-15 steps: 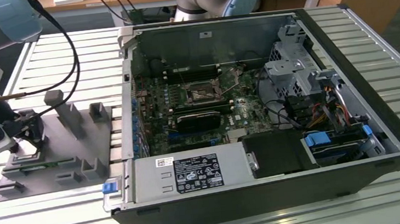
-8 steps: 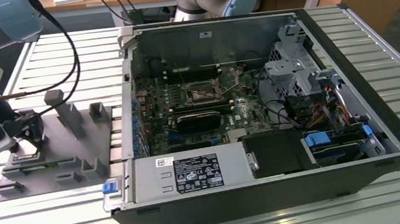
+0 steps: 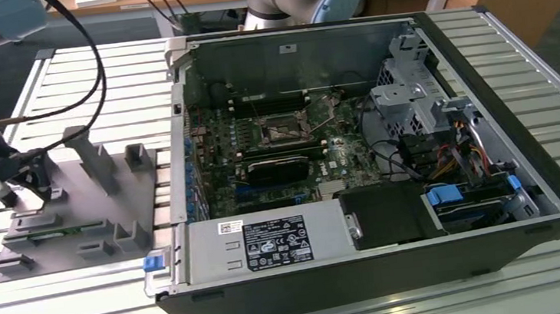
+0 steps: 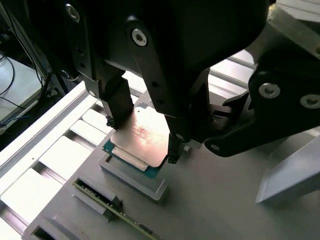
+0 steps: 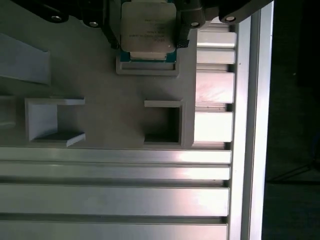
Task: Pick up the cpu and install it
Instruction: 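Pick up the cpu and move it towards the insertion slot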
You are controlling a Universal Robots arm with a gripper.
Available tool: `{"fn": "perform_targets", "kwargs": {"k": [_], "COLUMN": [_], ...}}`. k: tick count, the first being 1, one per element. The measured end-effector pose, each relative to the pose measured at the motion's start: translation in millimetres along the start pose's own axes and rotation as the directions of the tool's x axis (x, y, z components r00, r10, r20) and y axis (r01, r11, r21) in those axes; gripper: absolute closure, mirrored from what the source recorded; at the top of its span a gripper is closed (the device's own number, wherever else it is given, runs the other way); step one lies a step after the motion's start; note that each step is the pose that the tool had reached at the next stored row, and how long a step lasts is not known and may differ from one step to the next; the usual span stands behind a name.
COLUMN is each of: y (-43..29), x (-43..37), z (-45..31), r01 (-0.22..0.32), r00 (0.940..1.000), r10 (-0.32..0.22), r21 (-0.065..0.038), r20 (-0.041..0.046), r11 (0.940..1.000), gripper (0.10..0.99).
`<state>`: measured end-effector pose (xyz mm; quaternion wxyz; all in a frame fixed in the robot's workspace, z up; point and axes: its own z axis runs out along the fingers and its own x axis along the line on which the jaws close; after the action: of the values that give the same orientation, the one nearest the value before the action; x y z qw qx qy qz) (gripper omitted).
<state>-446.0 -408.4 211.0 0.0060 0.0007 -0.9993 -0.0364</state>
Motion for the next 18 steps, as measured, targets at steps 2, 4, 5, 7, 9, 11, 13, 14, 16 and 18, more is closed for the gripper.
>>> {"fn": "perform_targets", "kwargs": {"k": [2, 4, 5, 7, 9, 11, 13, 14, 16, 18], "y": [0.4, 0.5, 0.6, 0.8, 1.0, 1.3, 1.5, 1.6, 1.9, 2.0], "x": [0.1, 0.1, 0.1, 0.2, 0.2, 0.3, 0.3, 0.3, 0.4, 0.4], "z": [-6.0, -7.4, -7.9, -11.0, -14.9, -18.2, -21.0, -22.5, -25.2, -28.3], "r01": [0.0, 0.0, 0.0, 0.0, 0.0, 0.0, 0.0, 0.0, 0.0, 0.0], "r00": [1.0, 1.0, 1.0, 1.0, 1.0, 1.0, 1.0, 1.0, 1.0, 1.0], "r10": [0.0, 0.0, 0.0, 0.0, 0.0, 0.0, 0.0, 0.0, 0.0, 0.0], "r21": [0.0, -0.002, -0.002, -0.002, -0.002, -0.002, -0.002, -0.002, -0.003, -0.003], "r20": [-0.0002, 0.0001, 0.0001, 0.0, 0.0, 0.0, -0.0001, -0.0001, 0.0, -0.0001], "r11": [1.0, 1.0, 1.0, 1.0, 1.0, 1.0, 1.0, 1.0, 1.0, 1.0], "gripper": [0.553, 0.553, 0.553, 0.553, 0.553, 0.553, 0.553, 0.553, 0.553, 0.553]}}
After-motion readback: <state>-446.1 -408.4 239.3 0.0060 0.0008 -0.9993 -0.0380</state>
